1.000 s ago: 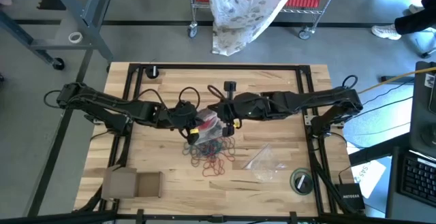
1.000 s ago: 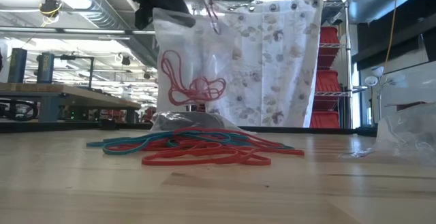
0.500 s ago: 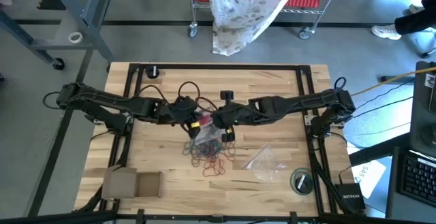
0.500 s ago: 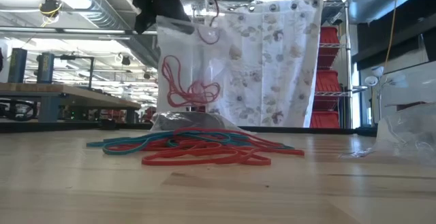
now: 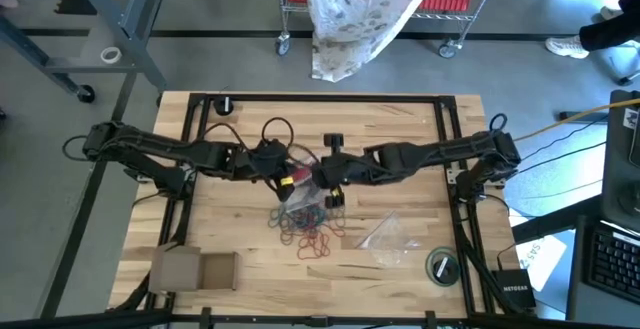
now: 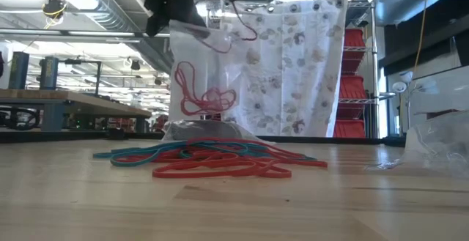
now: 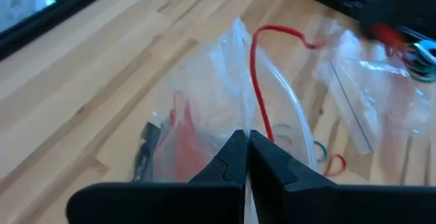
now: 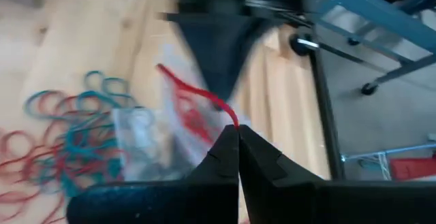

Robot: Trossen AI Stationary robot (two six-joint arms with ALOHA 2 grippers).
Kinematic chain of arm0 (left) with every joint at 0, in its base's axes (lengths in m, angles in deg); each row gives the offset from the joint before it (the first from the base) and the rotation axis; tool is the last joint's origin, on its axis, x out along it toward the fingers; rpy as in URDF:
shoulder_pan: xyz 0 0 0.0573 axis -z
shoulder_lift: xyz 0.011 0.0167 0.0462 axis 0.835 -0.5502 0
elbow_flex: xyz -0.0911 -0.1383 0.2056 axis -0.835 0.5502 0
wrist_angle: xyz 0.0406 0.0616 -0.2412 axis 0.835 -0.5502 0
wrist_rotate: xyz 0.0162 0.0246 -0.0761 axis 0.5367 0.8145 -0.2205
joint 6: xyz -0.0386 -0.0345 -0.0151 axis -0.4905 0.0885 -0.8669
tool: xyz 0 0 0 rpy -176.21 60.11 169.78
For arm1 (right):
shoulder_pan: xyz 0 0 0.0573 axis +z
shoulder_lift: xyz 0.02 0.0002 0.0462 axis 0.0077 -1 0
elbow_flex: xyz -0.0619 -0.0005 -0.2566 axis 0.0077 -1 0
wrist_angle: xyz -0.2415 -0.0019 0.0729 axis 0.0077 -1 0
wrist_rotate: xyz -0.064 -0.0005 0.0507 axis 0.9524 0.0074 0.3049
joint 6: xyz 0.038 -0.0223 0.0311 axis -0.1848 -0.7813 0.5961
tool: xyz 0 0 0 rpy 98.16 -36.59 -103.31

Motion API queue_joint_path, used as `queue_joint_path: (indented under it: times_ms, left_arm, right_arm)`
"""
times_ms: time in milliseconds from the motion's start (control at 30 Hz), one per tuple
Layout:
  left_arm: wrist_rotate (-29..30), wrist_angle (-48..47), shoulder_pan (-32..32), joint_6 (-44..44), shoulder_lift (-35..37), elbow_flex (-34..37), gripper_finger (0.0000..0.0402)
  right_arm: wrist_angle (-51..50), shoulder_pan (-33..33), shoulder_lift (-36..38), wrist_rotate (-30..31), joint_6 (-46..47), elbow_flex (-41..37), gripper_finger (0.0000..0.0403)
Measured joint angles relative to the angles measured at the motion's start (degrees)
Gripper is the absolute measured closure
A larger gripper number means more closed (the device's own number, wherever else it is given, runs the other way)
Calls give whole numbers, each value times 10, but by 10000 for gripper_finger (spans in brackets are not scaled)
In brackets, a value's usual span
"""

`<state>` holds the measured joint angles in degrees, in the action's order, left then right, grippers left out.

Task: Sort rubber bands
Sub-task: Put the red rubber band into the transparent zip lock bag

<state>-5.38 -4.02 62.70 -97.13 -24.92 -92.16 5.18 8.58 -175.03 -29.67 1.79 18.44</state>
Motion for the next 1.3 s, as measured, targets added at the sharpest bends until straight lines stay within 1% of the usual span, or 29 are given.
queue_joint_path:
  times_ms: [100,333,467,633,767,933,1100,1167,1300]
  left_arm:
    - [-1,-3,3,0,0,0,401]
    - [0,-5,1,2,0,0,401]
    - [0,-6,-2,1,0,0,401]
    - [11,-5,-3,0,0,0,401]
    - [11,-11,-4,0,0,0,401]
    - [9,-11,-14,-7,0,0,401]
    - [-36,-12,-42,-15,0,0,401]
    - [-42,-12,-46,-17,0,0,401]
    - [-79,-6,-52,-18,0,0,401]
  right_arm:
    - [5,-9,0,0,-15,14,402]
    - [8,-8,1,-1,-45,71,402]
    - [-14,-8,1,-9,-41,73,402]
    - [-23,-8,-7,-15,-29,49,402]
    - [-8,-7,-2,24,-45,50,402]
    - [-1,-8,12,29,-60,87,402]
    - [-5,-8,10,29,-76,96,402]
    - [-2,-8,10,29,-76,94,402]
    - [-4,-8,10,39,-85,85,402]
